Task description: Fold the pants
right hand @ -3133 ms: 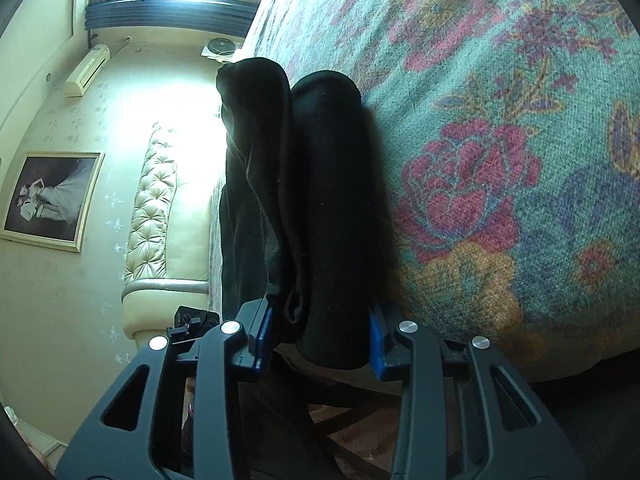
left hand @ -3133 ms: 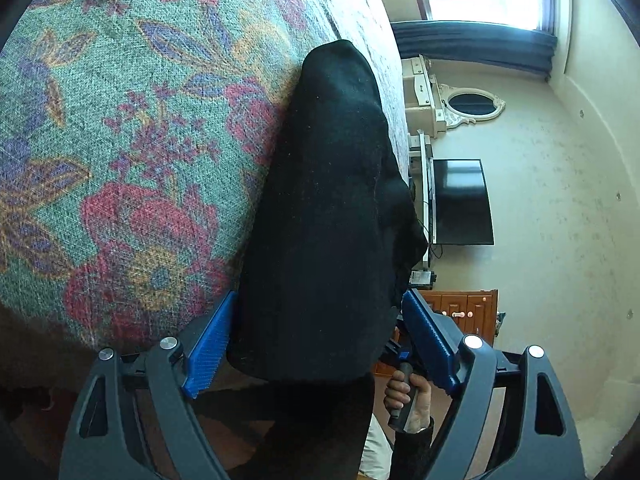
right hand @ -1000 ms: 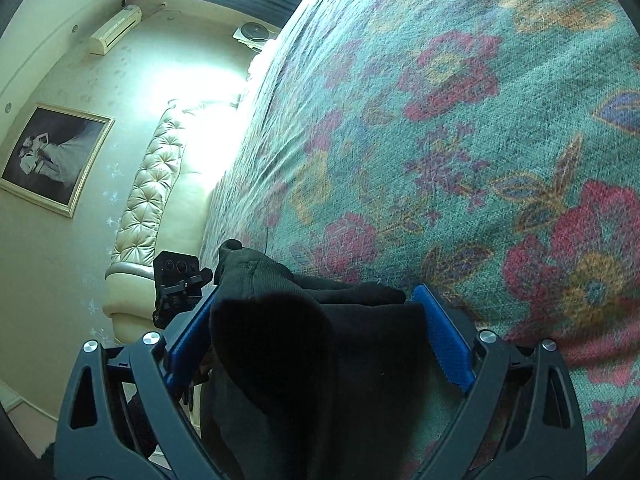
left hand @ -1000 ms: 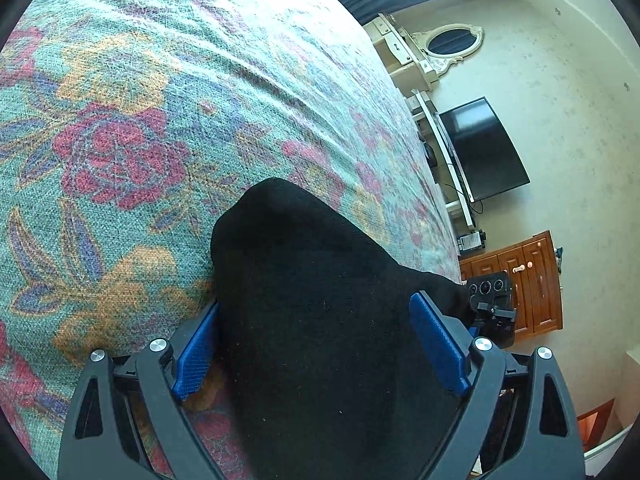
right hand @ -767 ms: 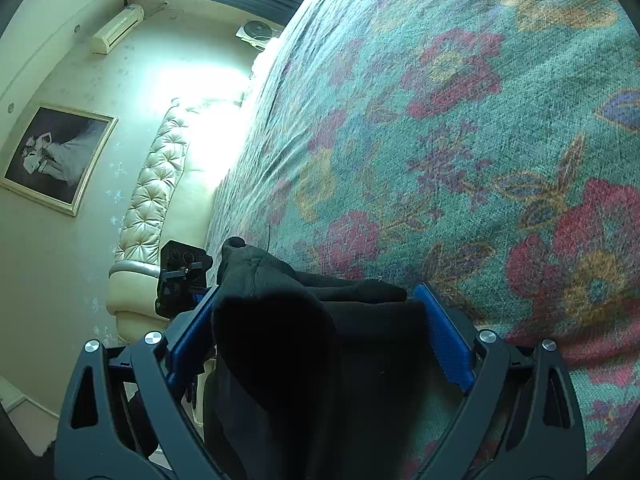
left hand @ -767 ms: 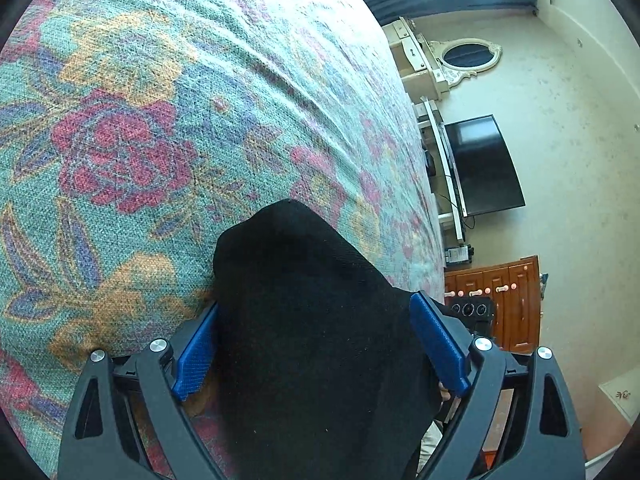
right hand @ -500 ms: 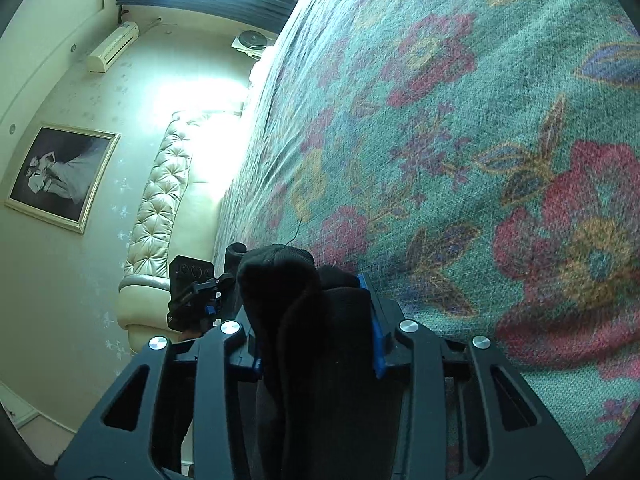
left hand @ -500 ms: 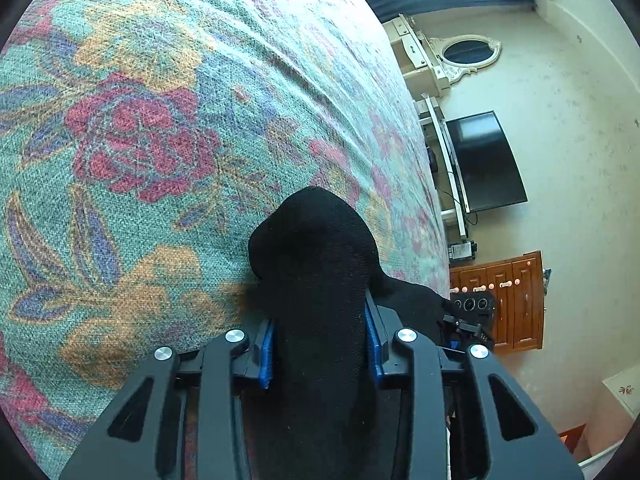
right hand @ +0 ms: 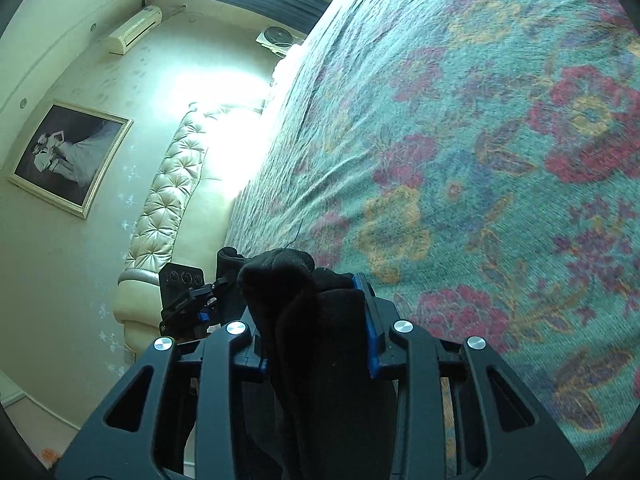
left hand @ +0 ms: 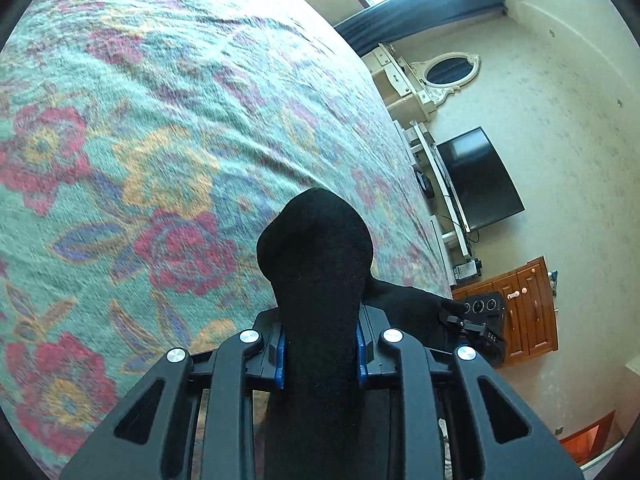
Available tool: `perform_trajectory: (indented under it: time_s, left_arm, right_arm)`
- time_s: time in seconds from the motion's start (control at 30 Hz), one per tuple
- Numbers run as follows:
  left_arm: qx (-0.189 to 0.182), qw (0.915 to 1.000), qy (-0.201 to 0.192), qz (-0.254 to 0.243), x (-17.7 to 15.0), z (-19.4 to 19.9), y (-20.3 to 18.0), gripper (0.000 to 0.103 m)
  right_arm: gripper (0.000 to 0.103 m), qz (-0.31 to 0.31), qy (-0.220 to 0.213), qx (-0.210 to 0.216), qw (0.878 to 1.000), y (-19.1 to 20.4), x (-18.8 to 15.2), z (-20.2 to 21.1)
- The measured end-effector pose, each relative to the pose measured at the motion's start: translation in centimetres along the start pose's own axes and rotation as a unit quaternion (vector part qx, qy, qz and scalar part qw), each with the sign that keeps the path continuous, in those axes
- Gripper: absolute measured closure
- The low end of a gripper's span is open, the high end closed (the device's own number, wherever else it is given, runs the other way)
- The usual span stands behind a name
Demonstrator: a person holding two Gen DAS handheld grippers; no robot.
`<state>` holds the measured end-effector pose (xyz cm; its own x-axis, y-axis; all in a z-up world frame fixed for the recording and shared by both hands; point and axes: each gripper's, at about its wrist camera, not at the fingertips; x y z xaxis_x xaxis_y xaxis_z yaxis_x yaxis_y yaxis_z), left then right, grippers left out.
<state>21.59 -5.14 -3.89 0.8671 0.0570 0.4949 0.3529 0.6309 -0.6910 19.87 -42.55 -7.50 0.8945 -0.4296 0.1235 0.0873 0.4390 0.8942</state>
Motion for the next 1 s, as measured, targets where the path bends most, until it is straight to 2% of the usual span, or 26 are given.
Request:
perform_trajectory:
  time_s: [0.27,0.43,0.53,0.67,0.73,0.8,1.0]
  left_arm:
    - [0.046,0.9981,-0.029,0.027,4.8,2.5,5.7,0.078]
    - [0.057,0.9967,-0.024,0.052,6.3,1.9,9.5,0.077]
    - [0.048,0.9968,-0.018,0.061,5.3,0.9,11.2,0.066]
    - [-0.013,0.9945,-0.053,0.089,3.9,2.2,12.1,0.057]
    - [-0.028,0.9929,-0.065,0.095,2.9,3.7,12.0,0.048]
    - [-0.033,0.9918,-0.075,0.098,1.3,5.4,11.7,0.04]
    - [-0.044,0.9897,-0.079,0.111,-5.3,8.8,9.9,0.033]
  right_arm:
    - [0.071,-0.008,0.026,0.011,1.0,2.2,4.6,-8.4]
    - [0.07,-0.034,0.028,-0.005,0.999,0.5,6.1,-10.7]
    - [0.064,-0.053,0.029,0.015,0.998,-0.6,6.1,-10.7]
    - [0.035,-0.055,0.033,0.028,0.998,-0.3,4.8,-8.9]
    - [0.027,-0.052,0.03,0.025,0.998,-0.5,3.3,-7.0]
    - [0.026,-0.046,0.028,0.018,0.998,-0.8,1.5,-5.5]
    - [0.02,-0.044,0.052,0.024,0.997,-0.9,-4.6,-3.7]
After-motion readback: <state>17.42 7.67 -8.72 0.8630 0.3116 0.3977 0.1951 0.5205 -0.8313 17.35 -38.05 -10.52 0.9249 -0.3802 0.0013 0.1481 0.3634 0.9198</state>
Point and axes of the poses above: each gripper's, at about its wrist camera, not at the fingertips, and z roughly against the way its jaws point, y to its left, x to its top, and after that the axes turned 11 degrees about -z, right-handed
